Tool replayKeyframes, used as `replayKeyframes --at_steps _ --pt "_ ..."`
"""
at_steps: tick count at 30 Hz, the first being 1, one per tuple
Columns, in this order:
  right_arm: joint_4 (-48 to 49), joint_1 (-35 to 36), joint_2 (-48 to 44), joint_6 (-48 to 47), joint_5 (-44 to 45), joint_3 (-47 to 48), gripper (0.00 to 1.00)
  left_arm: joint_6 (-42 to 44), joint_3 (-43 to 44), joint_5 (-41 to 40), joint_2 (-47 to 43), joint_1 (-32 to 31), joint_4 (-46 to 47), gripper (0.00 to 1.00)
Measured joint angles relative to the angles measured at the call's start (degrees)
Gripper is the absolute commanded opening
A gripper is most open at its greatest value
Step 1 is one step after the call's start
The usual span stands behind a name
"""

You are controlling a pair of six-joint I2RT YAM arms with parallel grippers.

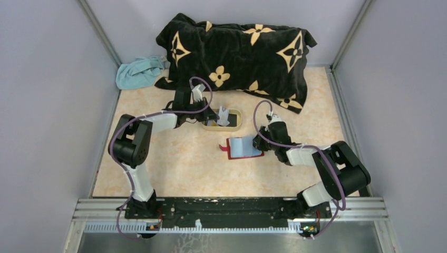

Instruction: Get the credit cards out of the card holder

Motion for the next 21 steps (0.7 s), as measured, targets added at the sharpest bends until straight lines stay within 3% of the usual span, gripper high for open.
replayKeyframes --at_steps 7,8,10,12,19,21 --pt "0.2 -0.4 0.2 0.0 -0.8 0.0 0.07 -0.4 -0.1 0.7 1.2 0.0 0.0 0.0" --pt "0.2 -0.4 0.2 0.0 -0.9 0.0 0.07 -0.6 -0.2 0.8 1.2 0.0 0.1 0.04" --pt "0.2 -0.4 0.2 0.0 -0.9 0.0 0.07 -0.9 -0.9 0.8 1.2 0.0 0.3 0.28" --pt "0.2 -0.4 0.2 0.0 -0.9 0.0 0.07 -1.1 -2.0 0.6 1.1 0.0 0.5 0.38" --pt "-2.8 -0.4 -1.7 -0.2 0.0 0.1 0.07 -1.3 -3.8 -3.3 -1.5 0.0 -0.7 0.37" --pt "-5.5 -0.4 -3.4 -0.6 0.9 0.1 0.14 -1.2 -4.5 -4.6 -3.5 0.0 -1.1 0.35"
